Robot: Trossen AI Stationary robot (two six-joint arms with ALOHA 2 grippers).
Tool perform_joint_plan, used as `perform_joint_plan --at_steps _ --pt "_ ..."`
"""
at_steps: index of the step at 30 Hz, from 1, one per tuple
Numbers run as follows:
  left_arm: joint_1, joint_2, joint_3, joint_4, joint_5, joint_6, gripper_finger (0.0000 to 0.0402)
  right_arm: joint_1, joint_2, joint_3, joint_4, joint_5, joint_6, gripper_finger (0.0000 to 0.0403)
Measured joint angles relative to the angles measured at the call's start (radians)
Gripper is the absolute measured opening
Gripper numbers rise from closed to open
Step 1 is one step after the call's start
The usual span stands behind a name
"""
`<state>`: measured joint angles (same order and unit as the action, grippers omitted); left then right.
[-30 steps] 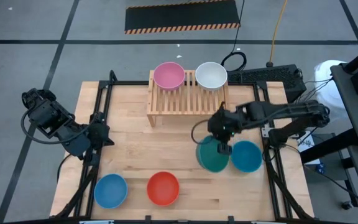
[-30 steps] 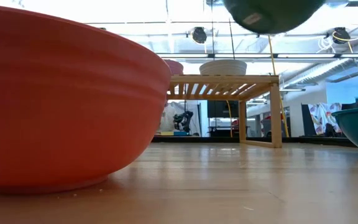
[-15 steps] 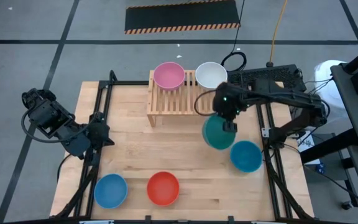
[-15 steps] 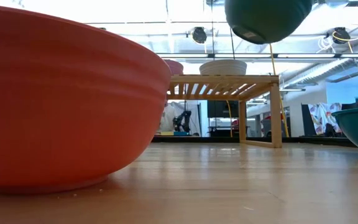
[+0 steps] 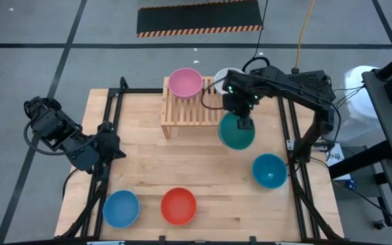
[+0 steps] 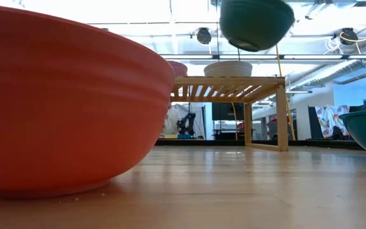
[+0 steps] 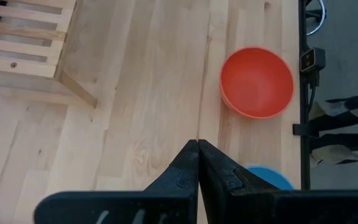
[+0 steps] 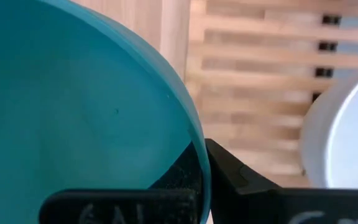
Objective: Place and stack bowls onto a shelf
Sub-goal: Put the green bowl on the shelf
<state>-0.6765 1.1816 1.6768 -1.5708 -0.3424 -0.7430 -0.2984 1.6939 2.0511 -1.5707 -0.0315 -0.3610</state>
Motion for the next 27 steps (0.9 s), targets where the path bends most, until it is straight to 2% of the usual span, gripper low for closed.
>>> perform_joint_plan --at_steps 4,13,17,27 --pt "0.0 0.0 0.0 0.0 0.0 -0.016 0.0008 -0.037 0.043 0.048 0.001 0.0 -0.047 0.0" --pt "0.0 0.0 0.0 0.0 0.0 -0.026 0.0008 -0.136 0.097 0.051 -0.001 0.0 -0.097 0.0" --pt "0.0 0.0 0.0 0.0 0.0 -0.035 0.0008 -0.174 0.108 0.051 0.0 -0.064 -0.098 0.0" --pt "0.0 0.0 0.0 0.0 0.0 -0.052 0.0008 -0.198 0.108 0.05 -0.001 -0.079 -0.122 0.0"
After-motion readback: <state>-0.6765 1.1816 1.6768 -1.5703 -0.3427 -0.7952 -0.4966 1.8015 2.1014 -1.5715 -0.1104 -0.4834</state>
